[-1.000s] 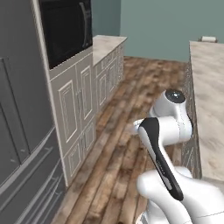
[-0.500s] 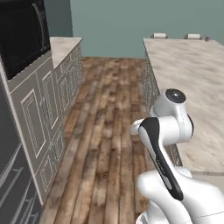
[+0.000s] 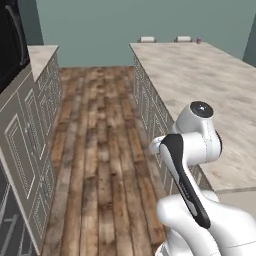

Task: Four empty soda cans are scattered around the kitchen. Gather all the cans and cluster them next to the stove for recycling.

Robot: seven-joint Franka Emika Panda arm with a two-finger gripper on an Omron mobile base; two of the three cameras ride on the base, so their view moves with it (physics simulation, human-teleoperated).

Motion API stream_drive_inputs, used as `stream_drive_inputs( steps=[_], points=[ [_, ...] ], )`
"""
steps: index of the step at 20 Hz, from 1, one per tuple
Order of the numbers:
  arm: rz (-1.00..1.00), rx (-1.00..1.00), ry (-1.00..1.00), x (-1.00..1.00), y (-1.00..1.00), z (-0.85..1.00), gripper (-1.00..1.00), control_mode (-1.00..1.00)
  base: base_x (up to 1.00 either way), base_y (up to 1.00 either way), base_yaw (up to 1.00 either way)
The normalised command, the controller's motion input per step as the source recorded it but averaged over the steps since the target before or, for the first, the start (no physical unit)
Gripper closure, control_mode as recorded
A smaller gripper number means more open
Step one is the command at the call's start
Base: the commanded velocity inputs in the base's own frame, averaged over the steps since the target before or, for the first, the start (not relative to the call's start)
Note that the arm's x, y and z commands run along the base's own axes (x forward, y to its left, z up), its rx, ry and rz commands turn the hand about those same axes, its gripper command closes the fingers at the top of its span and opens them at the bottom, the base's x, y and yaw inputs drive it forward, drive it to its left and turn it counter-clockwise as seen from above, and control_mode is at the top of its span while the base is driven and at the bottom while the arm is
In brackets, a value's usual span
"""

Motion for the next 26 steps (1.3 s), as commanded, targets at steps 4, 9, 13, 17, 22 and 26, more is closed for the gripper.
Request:
stream_drive_inputs(
  steps=[4, 9, 13, 17, 22, 26],
  points=[
    [0.0, 0.0, 0.0, 0.0, 0.0, 0.0, -1.0, 1.0, 0.3, 0.51, -0.32],
    [0.0, 0.0, 0.0, 0.0, 0.0, 0.0, -1.0, 1.0, 0.5, 0.4, -0.34],
    [0.0, 0.0, 0.0, 0.0, 0.0, 0.0, -1.0, 1.0, 0.72, 0.5, -0.25],
    [0.0, 0.0, 0.0, 0.0, 0.0, 0.0, -1.0, 1.0, 0.76, 0.62, -0.18],
    [0.0, 0.0, 0.0, 0.0, 0.0, 0.0, -1.0, 1.0, 0.73, 0.64, -0.16],
    [0.0, 0.0, 0.0, 0.0, 0.0, 0.0, -1.0, 1.0, 0.79, 0.56, -0.21]
  ],
)
